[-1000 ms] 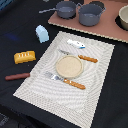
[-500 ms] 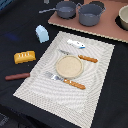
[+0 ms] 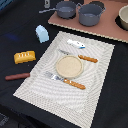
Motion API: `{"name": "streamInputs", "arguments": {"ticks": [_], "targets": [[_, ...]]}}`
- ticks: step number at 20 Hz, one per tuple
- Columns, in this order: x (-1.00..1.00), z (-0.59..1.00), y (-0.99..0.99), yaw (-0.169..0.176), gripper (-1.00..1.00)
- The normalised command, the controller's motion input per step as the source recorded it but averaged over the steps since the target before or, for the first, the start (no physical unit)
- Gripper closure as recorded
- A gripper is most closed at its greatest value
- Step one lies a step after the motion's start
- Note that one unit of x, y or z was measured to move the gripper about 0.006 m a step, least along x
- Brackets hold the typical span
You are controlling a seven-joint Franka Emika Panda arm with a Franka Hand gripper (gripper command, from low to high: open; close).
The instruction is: Interact with the objects in diverse but meaningful ways.
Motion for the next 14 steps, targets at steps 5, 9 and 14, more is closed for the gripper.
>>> {"name": "streamInputs", "arguments": {"ticks": [5, 9, 14], "targets": [[-0.33, -0.41, -0.36, 0.093, -1.0], [-0.2, -0.4, -0.12, 0.075, -1.0], [-0.07, -0.45, -0.05, 0.082, -1.0]]}}
